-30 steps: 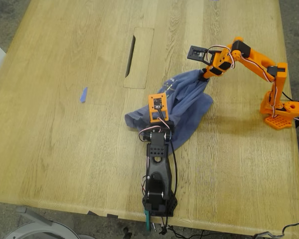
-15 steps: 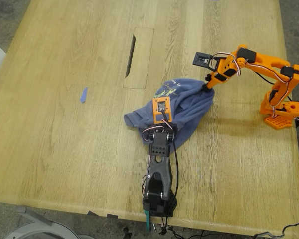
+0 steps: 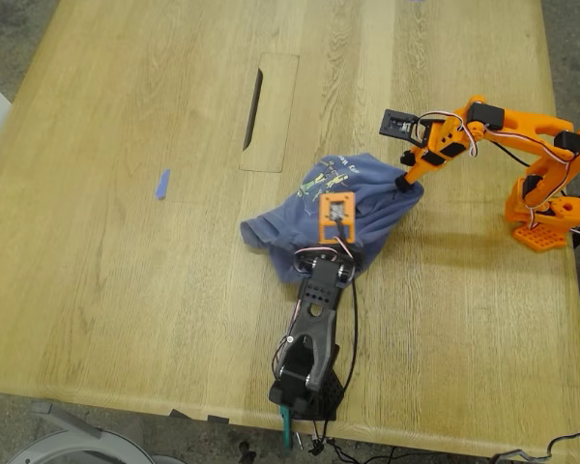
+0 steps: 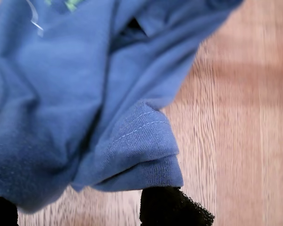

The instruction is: Fold a T-shirt

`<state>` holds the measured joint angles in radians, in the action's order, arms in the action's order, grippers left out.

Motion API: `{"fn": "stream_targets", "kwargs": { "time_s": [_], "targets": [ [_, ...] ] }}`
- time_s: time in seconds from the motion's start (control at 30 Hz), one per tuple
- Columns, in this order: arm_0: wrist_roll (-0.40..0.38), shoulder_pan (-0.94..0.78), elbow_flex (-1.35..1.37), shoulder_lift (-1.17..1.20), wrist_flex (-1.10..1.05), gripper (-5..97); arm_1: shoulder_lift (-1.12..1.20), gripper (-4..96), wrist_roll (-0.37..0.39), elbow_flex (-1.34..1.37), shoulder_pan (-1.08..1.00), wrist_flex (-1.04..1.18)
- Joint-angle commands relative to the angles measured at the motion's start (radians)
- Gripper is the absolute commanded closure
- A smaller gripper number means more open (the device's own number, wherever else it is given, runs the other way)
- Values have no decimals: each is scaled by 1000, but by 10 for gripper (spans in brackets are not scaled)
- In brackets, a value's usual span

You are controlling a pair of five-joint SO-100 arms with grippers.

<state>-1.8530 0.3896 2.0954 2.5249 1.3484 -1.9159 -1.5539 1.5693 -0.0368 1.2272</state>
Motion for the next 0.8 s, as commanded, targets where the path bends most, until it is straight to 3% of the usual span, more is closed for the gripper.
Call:
{"fn": "stream_targets", "kwargs": {
  "time_s": [0.0,0.3,0.53,0.77],
  "targets": [
    [-17,69,5,86,32,485,-48,612,3,0,8,-20],
    [-55,52,12,104,97,357,-46,611,5,15,18,-43],
    [-57,126,17,109,135,360,-35,623,6,21,15,-75],
    [14,18,23,40,-80,412,95,681,2,-94,32,-164]
  ]
}}
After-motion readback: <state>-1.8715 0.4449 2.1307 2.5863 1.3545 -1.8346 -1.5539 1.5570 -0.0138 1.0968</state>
